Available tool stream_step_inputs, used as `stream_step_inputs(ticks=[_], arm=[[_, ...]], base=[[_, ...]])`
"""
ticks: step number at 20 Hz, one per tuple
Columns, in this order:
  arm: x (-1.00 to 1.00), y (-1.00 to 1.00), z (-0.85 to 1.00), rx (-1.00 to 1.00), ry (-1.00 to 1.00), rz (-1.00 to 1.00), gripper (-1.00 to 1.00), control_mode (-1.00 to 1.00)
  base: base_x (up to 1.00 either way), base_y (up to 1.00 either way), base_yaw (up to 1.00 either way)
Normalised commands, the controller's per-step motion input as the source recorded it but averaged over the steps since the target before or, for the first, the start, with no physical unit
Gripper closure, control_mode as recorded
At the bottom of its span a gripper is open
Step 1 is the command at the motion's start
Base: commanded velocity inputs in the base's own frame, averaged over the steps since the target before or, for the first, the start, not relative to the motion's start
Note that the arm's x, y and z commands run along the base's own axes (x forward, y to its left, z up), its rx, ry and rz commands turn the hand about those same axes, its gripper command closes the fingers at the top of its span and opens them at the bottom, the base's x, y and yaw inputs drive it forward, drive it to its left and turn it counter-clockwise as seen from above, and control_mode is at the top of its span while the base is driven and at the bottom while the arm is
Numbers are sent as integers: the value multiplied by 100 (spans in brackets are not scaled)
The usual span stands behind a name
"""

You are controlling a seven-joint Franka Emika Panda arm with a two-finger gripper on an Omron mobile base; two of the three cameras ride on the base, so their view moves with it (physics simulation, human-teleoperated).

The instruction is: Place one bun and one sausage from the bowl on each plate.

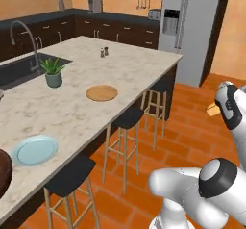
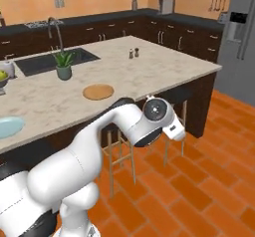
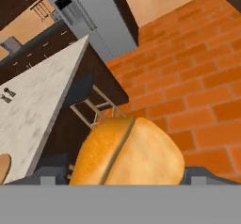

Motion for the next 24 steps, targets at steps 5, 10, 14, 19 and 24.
stream_step_inputs(ticks=[5,10,14,19,24], arm=[[0,0,0,0,0,0,100,100],[0,0,0,0,0,0,100,100],[0,0,0,0,0,0,100,100],[0,0,0,0,0,0,100,100],[40,18,-5,0,11,0,100,-100]], base=[[100,-47,54],[59,-40,59],[56,0,70],[98,0,21],[60,0,0]])
